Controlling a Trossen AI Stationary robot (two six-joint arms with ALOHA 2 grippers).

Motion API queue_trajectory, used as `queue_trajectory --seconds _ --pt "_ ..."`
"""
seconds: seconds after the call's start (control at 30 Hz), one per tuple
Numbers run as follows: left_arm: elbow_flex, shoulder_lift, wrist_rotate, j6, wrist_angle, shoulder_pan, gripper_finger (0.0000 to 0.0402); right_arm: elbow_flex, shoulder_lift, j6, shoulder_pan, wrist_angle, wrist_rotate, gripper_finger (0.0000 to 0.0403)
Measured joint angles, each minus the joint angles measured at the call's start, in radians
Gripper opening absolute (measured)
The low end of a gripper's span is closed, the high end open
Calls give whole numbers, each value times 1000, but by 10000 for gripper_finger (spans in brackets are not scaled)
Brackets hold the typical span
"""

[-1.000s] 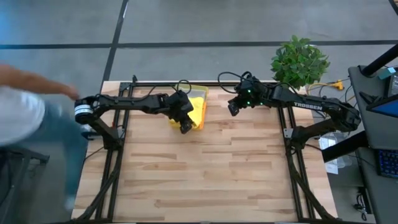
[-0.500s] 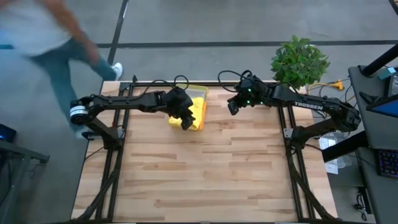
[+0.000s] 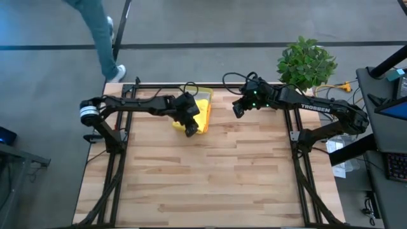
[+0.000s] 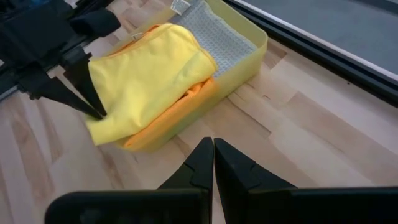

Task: Fold microfiber towels
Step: Stack the folded yellow microfiber cloth on top of the gray microfiber cloth

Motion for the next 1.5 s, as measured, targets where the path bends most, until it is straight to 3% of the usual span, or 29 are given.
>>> queue_trajectory --seconds 0.17,0.57,0.77,1.0,1.13,1.2,1.3,1.5 --pt "0 -2 65 -1 1 -5 1 0 0 0 13 -2 1 8" --pt "0 119 53 -3 26 -11 0 0 0 0 13 -1 3 8" --pt "1 185 -42 -103 63 -8 0 0 0 4 13 -2 3 8" --pt "15 80 -74 -96 67 -5 0 0 0 6 22 -6 3 8" --pt "16 -26 -187 -98 68 -5 0 0 2 3 22 4 2 8" --pt "16 -76 -249 -86 73 -2 0 0 19 -10 22 38 -40 8" --pt "16 -117 -259 -51 78 18 0 -2 77 -27 21 133 -173 8" --pt "14 -64 -260 -49 79 41 0 42 220 -5 28 202 -298 8"
